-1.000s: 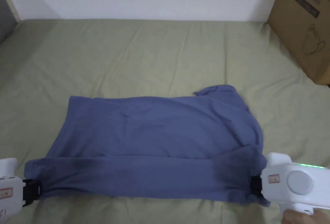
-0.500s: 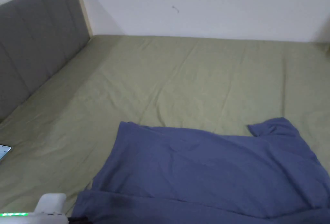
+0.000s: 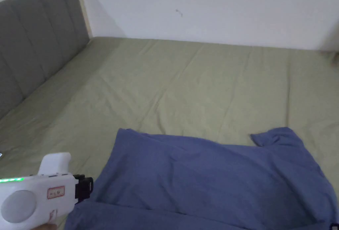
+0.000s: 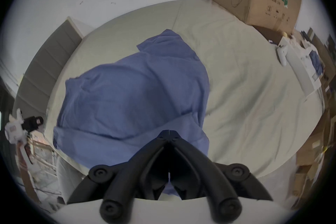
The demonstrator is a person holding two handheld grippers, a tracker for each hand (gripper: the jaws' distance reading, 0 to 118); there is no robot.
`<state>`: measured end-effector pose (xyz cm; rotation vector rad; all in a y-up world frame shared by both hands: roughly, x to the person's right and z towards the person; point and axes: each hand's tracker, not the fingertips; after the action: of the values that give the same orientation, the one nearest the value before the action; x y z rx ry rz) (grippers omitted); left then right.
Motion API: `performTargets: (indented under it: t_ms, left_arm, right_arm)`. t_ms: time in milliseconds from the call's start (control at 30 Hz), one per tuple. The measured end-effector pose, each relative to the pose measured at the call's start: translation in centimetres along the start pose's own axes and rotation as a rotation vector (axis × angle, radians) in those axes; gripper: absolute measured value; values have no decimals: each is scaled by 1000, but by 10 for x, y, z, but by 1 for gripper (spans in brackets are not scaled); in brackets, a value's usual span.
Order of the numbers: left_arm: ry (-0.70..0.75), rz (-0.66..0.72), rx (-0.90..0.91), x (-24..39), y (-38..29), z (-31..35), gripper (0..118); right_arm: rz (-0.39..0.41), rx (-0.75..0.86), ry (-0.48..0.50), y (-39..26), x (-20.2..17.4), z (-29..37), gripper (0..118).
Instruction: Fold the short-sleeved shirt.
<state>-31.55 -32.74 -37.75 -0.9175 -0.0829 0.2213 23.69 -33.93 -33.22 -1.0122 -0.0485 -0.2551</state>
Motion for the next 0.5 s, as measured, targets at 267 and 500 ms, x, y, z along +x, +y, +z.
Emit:
performTargets:
  t_ms: [267, 500]
  left_arm:
    - [-38, -51, -47, 31, 25, -47, 0]
    - [-41, -58, -45, 47, 51, -71, 0]
  right_arm:
    - [-49, 4, 74, 70, 28, -49, 25]
    - [-65, -30, 15, 166, 46, -139, 100]
